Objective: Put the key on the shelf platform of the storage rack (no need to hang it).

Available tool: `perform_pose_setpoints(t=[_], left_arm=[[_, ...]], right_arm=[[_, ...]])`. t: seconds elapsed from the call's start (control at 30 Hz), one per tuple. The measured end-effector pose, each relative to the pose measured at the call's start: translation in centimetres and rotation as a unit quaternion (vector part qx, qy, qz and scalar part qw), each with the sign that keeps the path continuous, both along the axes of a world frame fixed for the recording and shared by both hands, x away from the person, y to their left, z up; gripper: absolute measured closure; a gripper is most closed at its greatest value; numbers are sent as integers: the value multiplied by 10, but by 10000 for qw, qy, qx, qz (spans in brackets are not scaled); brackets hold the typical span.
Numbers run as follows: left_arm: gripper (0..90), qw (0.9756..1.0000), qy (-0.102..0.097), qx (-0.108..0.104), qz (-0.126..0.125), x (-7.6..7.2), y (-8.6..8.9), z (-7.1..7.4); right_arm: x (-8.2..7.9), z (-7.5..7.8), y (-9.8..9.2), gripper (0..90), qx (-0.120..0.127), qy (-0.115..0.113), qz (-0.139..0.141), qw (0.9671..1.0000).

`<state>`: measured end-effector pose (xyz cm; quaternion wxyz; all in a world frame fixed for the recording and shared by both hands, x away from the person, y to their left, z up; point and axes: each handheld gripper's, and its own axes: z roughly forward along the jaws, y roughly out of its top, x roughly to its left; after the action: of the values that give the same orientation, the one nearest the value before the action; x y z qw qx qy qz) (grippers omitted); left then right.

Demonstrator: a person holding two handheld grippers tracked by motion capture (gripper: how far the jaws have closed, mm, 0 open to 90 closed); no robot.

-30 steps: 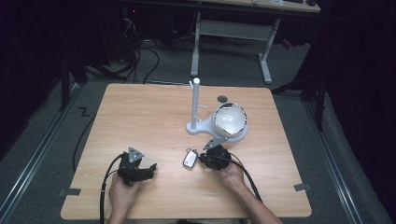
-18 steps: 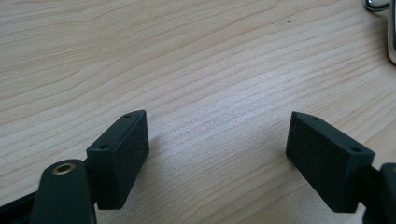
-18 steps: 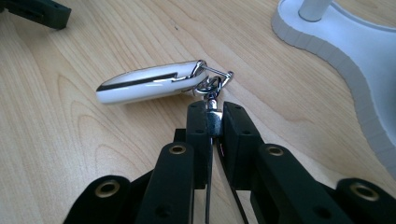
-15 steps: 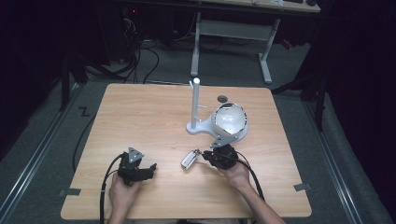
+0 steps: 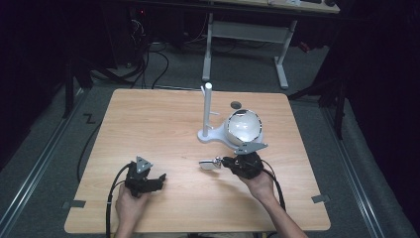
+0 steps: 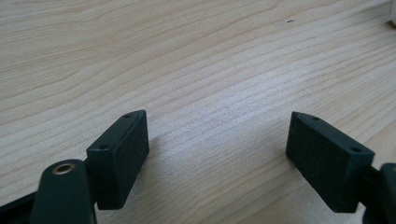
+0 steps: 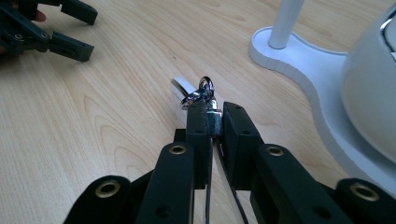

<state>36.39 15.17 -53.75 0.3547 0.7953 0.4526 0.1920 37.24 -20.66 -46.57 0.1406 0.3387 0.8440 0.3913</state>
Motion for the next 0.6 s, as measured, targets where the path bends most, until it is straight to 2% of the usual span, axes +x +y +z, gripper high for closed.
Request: perform_pose_setpoints(t=[0.6], left_arm=[[216,10000,2,2,-3,0,0,0]], right_arm=[[-11,16,-34,820,112,-172,-288,9994]])
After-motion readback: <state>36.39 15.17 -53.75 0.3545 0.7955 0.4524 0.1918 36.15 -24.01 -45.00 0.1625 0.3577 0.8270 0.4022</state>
